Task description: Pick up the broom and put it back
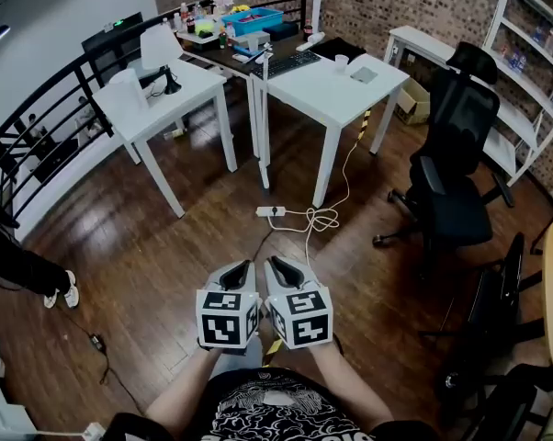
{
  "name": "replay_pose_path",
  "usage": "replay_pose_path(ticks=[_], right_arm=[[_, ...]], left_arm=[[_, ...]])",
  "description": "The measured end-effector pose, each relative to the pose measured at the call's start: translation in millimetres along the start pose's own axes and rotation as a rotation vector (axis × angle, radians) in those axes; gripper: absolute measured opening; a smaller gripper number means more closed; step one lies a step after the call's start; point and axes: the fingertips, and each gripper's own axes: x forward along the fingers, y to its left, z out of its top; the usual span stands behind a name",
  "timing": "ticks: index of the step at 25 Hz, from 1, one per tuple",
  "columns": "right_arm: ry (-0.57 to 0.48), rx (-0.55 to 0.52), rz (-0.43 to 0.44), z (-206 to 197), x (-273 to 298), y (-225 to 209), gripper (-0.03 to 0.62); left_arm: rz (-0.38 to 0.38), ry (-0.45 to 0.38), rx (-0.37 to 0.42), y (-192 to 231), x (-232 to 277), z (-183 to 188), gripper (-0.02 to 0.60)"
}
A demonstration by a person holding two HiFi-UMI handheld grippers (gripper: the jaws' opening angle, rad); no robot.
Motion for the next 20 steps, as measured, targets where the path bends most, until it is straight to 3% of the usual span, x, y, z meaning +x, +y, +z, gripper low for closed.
replay_pose_path(ticks=[12, 20], right_arm=[[0.024, 0.003, -0.031, 56, 117, -16, 0.034], [0.028, -0.006, -0.032, 88, 186, 2, 0.034]], left_arm=[[-0.037, 0.017, -0.024, 87, 77, 61, 0.006], [-0.041, 0.005, -0.027, 152, 99, 94, 0.006]])
